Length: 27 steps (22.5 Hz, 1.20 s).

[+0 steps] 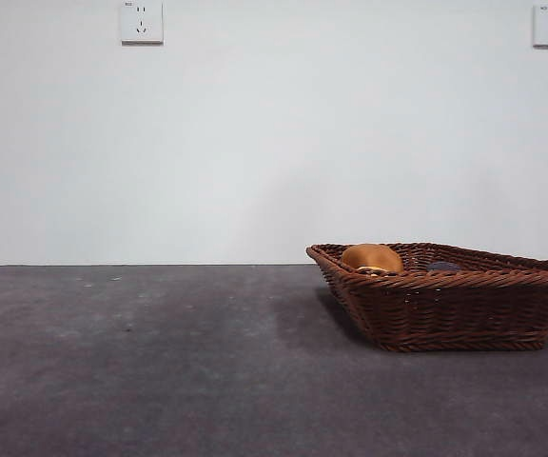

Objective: Help me put the vegetables on the table into the basket

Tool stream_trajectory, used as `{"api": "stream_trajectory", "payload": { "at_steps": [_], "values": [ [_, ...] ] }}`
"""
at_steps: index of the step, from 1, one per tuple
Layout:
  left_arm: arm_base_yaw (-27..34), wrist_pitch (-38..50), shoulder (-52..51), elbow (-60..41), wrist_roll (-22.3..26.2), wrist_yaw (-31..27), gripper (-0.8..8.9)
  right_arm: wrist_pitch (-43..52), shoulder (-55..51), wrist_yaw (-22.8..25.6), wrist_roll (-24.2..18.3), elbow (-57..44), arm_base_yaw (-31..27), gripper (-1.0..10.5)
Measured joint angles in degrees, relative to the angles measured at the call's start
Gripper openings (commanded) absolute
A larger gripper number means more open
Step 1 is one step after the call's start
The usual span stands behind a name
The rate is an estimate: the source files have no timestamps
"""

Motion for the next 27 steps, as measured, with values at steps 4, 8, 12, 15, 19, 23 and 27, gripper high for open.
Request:
{"api": "stream_trajectory", "payload": {
  "at_steps": [4,8,12,15,19,23,27],
  "values": [
    [0.0,0.0,0.55,0.0,0.0,0.0,-0.03,0.0,0.0,0.0,0.0,0.0,0.0,0.0],
    [0.0,0.0,1.07,0.0,0.02,0.0,-0.03,0.0,-0.13,1.11,0.0,0.0,0.0,0.0],
    [0.0,0.0,1.51,0.0,0.02,0.0,-0.03,4.87,-7.63,1.46,0.02,-5.29,0.02,0.0],
    [0.0,0.0,1.66,0.0,0.02,0.0,-0.03,18.88,-19.63,1.49,0.02,-17.68,0.02,0.0],
    [0.0,0.0,1.66,0.0,0.02,0.0,-0.03,43.58,-36.37,1.49,-0.48,-41.13,0.02,0.0],
    [0.0,-0.02,1.66,0.0,0.02,0.0,-0.03,64.78,-53.81,1.46,-0.7,-65.16,0.02,0.0],
    [0.0,0.0,1.66,0.0,0.02,0.0,-0.03,75.84,-64.15,1.46,-0.68,-80.26,0.02,0.0]
  ]
}}
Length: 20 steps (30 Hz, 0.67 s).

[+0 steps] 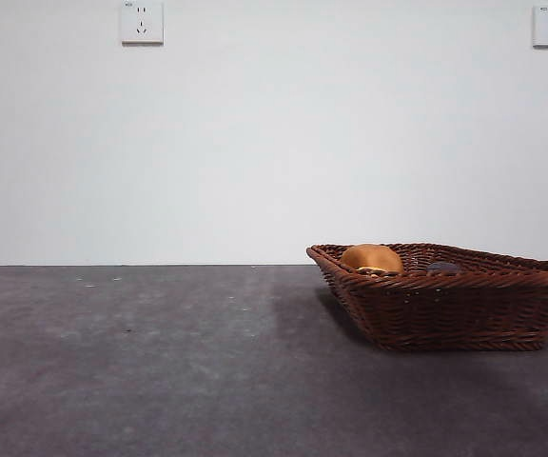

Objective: Help me put the vegetables on the table into the basket

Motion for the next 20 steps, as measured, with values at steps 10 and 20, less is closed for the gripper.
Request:
{"api": "stream_trajectory", "payload": {
  "at_steps": [10,20],
  "values": [
    [0.0,0.0,0.0,0.0,0.0,0.0,-0.03,0.48,-13.07,-0.02,0.0,-13.05,0.0,0.0],
    [0.0,0.0,0.07,0.0,0.0,0.0,-0.03,-5.16,-15.32,0.07,-0.02,-16.52,0.0,0.0]
  ]
}}
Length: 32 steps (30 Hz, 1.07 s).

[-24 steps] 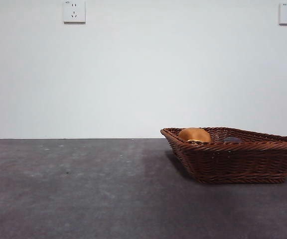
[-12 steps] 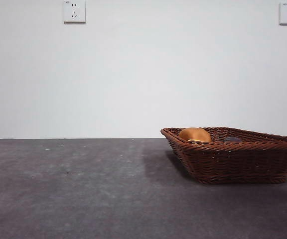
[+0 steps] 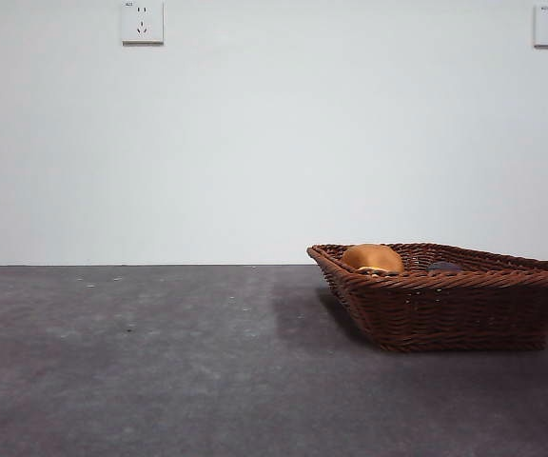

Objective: Help me put the vegetables on the table into the basket

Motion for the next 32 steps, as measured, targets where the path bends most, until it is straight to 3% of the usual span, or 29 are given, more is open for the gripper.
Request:
{"api": "stream_trajectory", "payload": {
  "at_steps": [32],
  "values": [
    [0.0,0.0,0.04,0.0,0.0,0.0,-0.03,-4.24,-0.07,1.57,0.37,0.0,0.0,0.0]
  ]
}}
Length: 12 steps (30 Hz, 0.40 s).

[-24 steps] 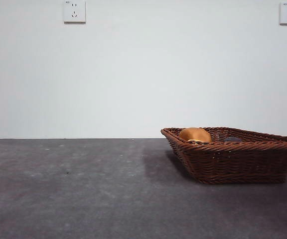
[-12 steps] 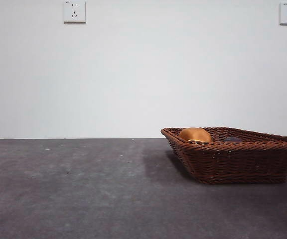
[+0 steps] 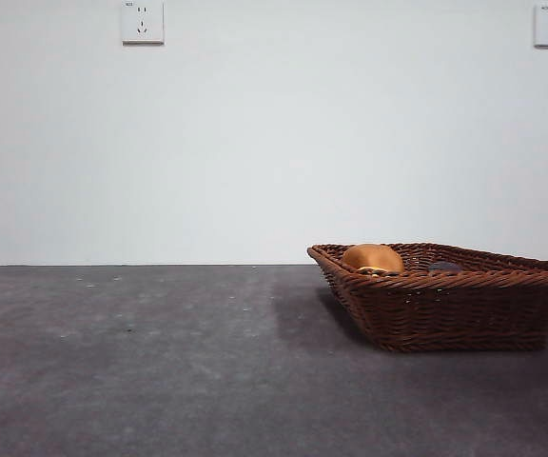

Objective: Help me put the vegetables on the table into the basket

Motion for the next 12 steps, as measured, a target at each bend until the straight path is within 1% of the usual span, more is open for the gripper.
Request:
{"api": "stream_trajectory", "payload": {
  "at_steps": [12],
  "values": [
    [0.0,-0.02,0.0,0.0,0.0,0.0,-0.03,-0.5,0.0,4.79,0.52,0.0,0.0,0.0]
  ]
}}
